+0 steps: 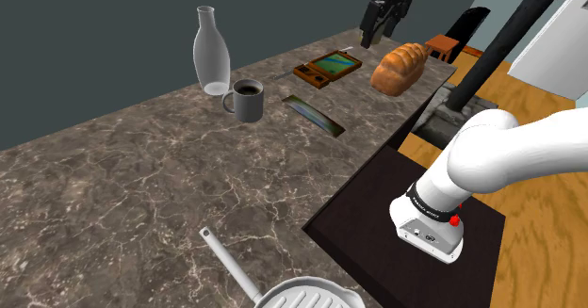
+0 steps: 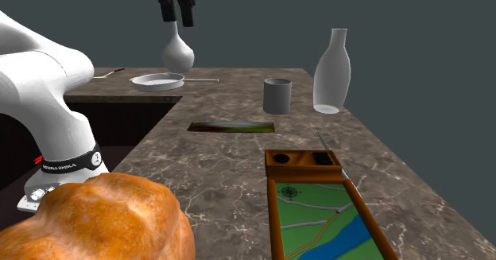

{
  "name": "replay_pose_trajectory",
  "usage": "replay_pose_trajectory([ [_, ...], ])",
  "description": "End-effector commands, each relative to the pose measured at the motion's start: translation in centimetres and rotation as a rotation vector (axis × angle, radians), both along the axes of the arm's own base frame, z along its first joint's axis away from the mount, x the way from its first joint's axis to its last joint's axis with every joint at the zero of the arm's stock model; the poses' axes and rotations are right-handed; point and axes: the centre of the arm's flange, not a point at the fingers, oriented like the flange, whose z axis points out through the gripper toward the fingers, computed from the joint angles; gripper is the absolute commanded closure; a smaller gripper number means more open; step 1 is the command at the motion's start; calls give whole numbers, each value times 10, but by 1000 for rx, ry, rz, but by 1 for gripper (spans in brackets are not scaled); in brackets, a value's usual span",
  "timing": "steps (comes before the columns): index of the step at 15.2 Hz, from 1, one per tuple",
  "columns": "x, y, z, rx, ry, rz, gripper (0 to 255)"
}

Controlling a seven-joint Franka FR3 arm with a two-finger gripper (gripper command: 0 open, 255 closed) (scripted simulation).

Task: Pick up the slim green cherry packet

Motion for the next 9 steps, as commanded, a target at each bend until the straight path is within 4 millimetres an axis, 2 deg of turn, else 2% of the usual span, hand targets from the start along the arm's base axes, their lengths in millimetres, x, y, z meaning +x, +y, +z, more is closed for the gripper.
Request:
replay_pose_trajectory([
  [1, 0, 0, 0, 0, 0, 0, 0],
  [9, 47, 17, -93, 48, 33, 31, 0],
])
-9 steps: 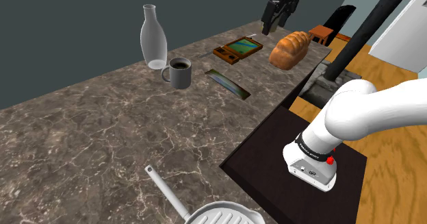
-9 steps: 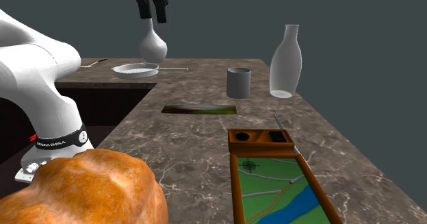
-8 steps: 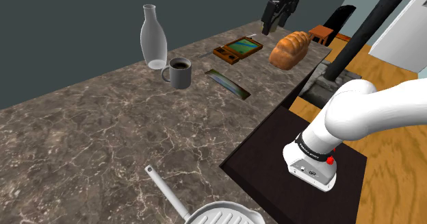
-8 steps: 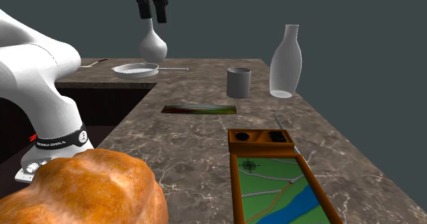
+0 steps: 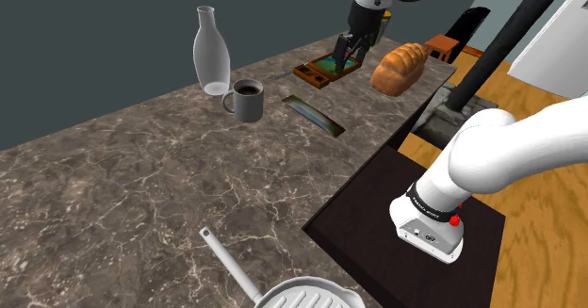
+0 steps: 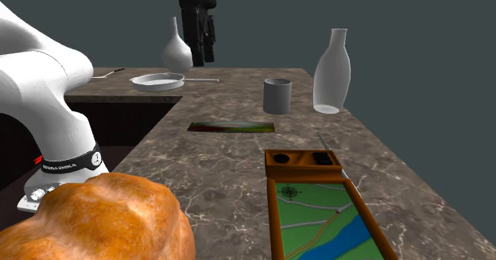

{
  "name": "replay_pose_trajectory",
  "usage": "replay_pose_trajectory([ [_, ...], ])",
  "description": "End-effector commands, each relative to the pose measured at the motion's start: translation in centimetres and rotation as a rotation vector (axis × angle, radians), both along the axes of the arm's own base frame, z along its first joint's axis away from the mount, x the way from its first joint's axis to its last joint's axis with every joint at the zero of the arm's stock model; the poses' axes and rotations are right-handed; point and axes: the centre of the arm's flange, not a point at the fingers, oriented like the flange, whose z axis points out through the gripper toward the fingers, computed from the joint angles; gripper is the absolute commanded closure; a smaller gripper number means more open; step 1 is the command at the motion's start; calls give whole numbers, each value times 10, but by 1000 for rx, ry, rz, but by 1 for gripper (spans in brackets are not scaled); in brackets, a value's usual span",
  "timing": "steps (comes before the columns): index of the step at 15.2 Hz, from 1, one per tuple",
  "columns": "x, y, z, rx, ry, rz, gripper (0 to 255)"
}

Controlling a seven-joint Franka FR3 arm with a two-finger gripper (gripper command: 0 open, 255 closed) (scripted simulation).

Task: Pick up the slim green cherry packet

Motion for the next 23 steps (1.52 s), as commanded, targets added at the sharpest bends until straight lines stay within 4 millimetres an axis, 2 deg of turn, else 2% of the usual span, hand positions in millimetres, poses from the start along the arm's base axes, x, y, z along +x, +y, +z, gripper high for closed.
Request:
replay_pose_trajectory([
  [1, 10, 4, -24, 12, 7, 8, 0],
  [10, 57, 30, -129, 66, 43, 43, 0],
  [18, 60, 32, -172, 69, 46, 45, 0],
  [20, 60, 32, -175, 69, 46, 45, 0],
  [21, 61, 33, -175, 69, 45, 45, 255],
  [23, 61, 33, -175, 69, 45, 45, 255],
])
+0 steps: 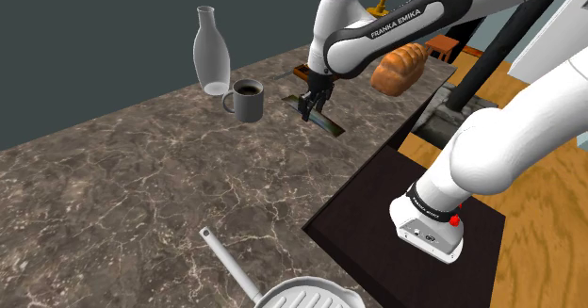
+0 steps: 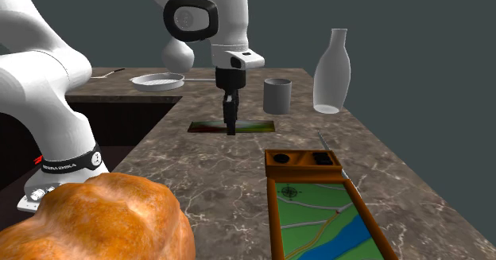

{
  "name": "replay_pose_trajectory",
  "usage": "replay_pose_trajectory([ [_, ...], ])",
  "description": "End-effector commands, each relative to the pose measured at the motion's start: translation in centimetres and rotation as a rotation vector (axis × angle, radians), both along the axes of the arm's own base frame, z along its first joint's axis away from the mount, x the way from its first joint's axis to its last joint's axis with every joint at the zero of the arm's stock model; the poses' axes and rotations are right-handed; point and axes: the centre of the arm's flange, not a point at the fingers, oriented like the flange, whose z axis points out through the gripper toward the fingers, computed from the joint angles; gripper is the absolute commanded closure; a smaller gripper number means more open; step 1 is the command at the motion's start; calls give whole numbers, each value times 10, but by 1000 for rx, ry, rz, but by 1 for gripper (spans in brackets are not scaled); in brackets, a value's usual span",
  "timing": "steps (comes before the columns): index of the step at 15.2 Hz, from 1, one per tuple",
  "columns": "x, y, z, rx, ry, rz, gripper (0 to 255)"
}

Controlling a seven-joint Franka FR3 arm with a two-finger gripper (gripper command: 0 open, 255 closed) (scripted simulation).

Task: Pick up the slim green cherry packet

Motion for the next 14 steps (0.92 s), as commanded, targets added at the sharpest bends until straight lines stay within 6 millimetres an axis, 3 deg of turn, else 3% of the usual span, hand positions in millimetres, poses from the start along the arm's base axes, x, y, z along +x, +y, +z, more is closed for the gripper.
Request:
replay_pose_trajectory([
  [1, 0, 0, 0, 0, 0, 0, 255],
  [7, -1, -1, 0, 0, 0, 0, 255],
  [14, -1, -1, 37, 0, 0, 0, 255],
])
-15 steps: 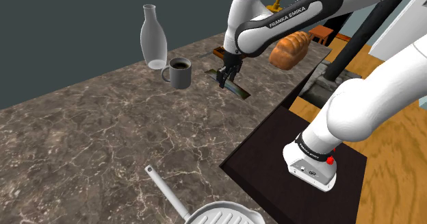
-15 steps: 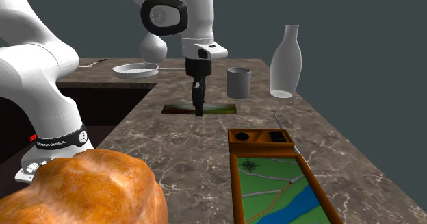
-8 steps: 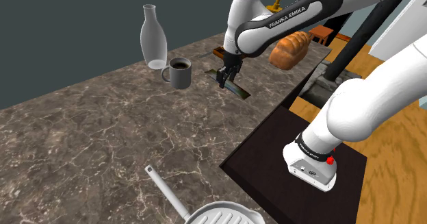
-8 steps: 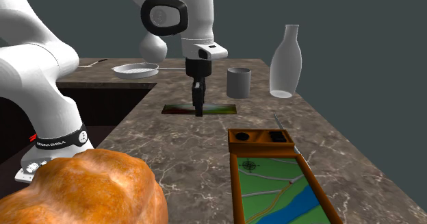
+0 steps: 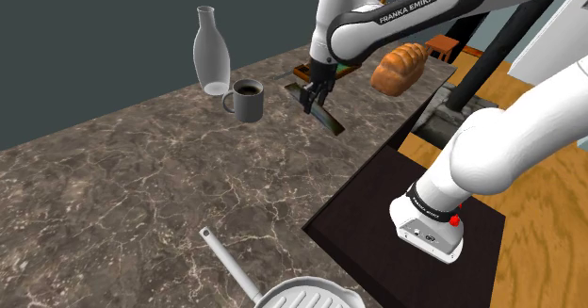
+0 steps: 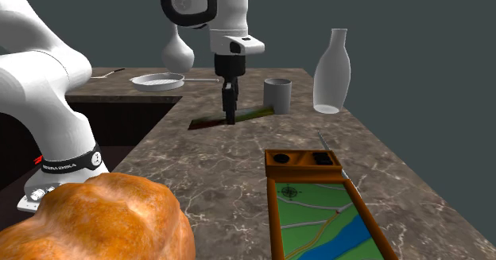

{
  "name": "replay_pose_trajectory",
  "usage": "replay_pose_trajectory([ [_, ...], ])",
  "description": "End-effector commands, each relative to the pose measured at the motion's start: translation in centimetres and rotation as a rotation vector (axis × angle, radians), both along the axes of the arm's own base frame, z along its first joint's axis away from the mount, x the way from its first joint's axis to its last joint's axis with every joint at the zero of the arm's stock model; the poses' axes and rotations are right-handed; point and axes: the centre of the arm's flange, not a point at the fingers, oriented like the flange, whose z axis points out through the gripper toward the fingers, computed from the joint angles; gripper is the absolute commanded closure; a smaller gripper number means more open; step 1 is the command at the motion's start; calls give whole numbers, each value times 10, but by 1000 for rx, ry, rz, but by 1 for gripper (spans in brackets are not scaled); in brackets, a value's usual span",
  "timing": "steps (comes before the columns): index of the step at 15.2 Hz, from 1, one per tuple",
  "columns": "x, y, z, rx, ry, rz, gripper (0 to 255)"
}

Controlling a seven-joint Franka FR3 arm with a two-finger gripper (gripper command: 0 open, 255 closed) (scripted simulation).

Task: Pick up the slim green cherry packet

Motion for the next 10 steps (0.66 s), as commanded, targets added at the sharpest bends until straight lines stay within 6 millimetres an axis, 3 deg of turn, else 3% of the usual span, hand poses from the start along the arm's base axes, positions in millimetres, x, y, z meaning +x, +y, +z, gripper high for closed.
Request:
replay_pose_trajectory([
  [1, 0, -1, 11, 0, 0, 0, 255],
  [8, 0, -1, 48, 0, 0, 0, 255],
  [10, 0, -1, 49, 0, 0, 0, 255],
])
